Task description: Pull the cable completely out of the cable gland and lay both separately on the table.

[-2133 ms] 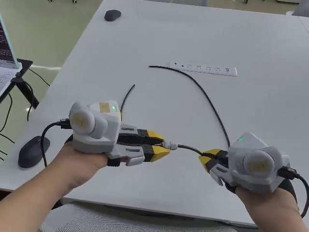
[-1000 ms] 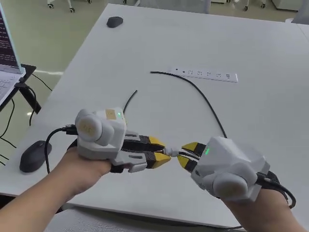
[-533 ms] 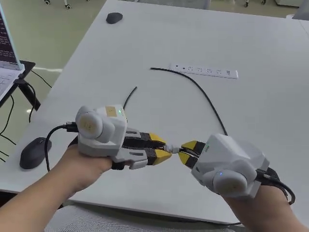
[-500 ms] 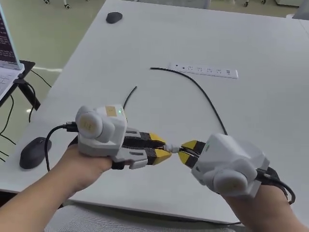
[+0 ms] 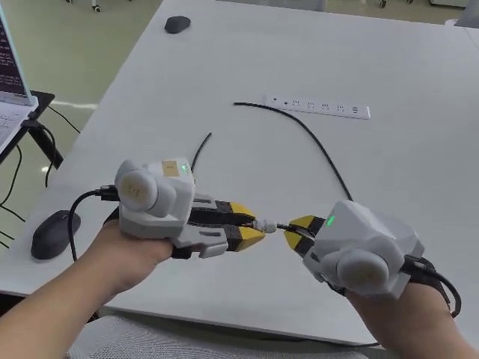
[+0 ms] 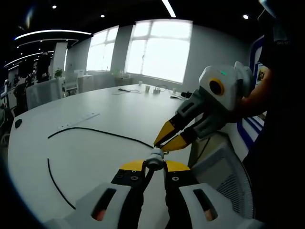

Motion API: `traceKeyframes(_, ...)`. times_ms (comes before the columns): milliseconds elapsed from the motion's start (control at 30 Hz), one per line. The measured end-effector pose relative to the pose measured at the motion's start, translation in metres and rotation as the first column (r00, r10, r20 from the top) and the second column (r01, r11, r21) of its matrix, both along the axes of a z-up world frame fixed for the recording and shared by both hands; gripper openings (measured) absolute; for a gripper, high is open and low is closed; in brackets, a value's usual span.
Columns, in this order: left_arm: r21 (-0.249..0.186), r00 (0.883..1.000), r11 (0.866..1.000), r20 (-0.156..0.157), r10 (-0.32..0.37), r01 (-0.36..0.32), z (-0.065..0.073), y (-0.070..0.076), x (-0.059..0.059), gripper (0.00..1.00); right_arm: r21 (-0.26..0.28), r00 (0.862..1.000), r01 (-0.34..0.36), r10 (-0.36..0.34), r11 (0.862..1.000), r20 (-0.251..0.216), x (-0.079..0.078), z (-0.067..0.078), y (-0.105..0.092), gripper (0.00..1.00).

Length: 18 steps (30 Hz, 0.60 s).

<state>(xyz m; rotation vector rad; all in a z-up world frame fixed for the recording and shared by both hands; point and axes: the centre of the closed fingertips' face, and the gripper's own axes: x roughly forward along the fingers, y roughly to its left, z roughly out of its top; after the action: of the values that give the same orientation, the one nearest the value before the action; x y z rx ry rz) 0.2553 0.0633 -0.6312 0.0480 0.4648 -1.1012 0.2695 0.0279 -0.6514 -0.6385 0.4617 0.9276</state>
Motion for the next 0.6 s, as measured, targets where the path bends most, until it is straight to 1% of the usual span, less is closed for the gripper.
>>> traceKeyframes(133,-0.008,1.000,1.000,0.001,0.002,-0.002,0.002,0.000,0.000,0.15,0.007,0.999,0.032,-0.032,0.999,-0.019,0.004,-0.004,-0.007,0.00)
traceKeyframes(300,-0.014,1.000,1.000,0.002,0.003,-0.003,0.004,0.000,-0.001,0.15,0.026,0.993,0.098,-0.096,0.995,-0.063,0.008,-0.012,-0.018,0.00)
traceKeyframes(433,-0.016,1.000,1.000,0.004,0.003,-0.003,0.005,0.000,-0.002,0.15,0.044,0.983,0.159,-0.154,0.986,-0.105,0.010,-0.018,-0.025,0.00)
traceKeyframes(533,-0.016,1.000,1.000,0.007,0.003,-0.003,0.005,0.001,-0.002,0.15,0.050,0.969,0.207,-0.198,0.977,-0.146,0.009,-0.027,-0.030,0.00)
traceKeyframes(600,-0.018,1.000,1.000,0.002,0.001,-0.001,0.005,0.001,-0.003,0.15,0.044,0.964,0.223,-0.214,0.974,-0.157,0.009,-0.031,-0.034,0.00)
